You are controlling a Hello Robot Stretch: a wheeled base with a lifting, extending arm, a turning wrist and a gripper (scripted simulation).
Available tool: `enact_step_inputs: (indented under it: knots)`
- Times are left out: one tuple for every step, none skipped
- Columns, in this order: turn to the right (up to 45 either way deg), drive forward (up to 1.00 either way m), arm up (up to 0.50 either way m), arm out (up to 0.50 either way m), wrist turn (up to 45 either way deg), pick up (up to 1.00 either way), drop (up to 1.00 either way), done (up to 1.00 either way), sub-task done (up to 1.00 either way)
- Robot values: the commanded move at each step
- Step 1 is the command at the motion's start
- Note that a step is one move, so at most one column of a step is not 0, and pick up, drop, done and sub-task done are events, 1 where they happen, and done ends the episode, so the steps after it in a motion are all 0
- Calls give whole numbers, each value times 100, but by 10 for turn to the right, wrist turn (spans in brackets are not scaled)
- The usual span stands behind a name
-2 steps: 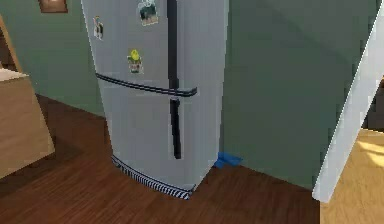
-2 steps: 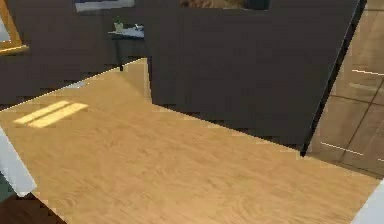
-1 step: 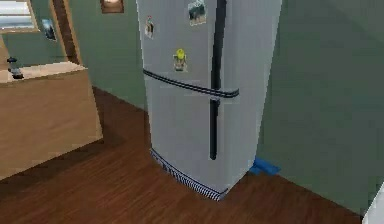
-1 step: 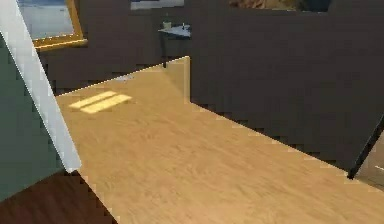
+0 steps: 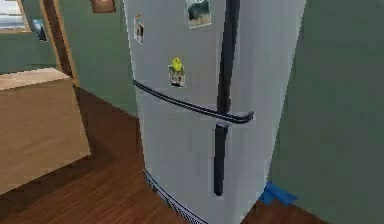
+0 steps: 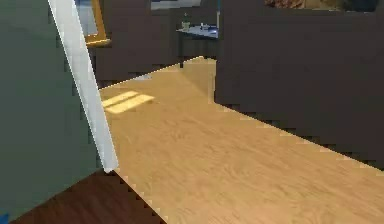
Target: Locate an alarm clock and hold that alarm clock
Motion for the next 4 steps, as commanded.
enact_step_inputs:
  knots:
    - [450, 0, 0, 0, 0, 0, 0, 0, 0]
    - [450, 0, 0, 0, 0, 0, 0, 0, 0]
    - [150, 0, 0, 0, 0, 0, 0, 0, 0]
    - [0, 5, 0, 0, 0, 0, 0, 0, 0]
